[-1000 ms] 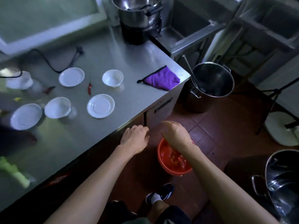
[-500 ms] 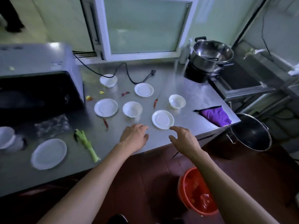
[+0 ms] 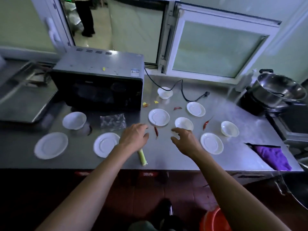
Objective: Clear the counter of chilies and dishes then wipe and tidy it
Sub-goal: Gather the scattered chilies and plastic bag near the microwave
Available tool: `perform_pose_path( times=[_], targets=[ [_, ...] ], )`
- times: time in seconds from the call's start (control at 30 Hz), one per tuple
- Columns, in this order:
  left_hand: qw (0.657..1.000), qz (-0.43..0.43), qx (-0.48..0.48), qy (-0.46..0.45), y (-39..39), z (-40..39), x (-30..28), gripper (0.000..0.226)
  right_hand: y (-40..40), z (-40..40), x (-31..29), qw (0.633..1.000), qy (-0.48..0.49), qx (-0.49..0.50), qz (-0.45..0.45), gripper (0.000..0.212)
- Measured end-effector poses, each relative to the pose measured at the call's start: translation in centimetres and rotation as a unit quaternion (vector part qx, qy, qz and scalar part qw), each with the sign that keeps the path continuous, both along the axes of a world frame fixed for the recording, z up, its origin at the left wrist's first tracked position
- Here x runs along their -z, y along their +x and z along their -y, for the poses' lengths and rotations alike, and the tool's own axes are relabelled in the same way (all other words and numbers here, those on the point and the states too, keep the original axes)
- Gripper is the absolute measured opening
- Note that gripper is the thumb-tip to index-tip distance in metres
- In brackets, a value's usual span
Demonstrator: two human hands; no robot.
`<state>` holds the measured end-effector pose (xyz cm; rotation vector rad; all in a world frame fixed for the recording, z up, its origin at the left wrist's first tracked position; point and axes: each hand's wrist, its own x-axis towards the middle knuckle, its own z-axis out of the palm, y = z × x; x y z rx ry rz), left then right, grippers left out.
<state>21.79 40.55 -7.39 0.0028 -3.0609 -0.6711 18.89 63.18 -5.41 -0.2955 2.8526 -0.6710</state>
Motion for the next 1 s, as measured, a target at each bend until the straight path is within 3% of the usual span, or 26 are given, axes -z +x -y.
perform_pose_path(
  times=[0.33,1.0],
  targets=[
    [0.999,0.018,-0.046,0.008,-2.1,3.4,2.7,0.032,-4.7,3.3,2.5,0.999,0.0,-0.038,0.007,0.042],
    [0.992,0.099,-0.078,0.029,-22.4,-2.6,8.7,0.048,-26.6,-0.6,10.8,0.99,-0.056,-0.066,0.108,0.041]
  ],
)
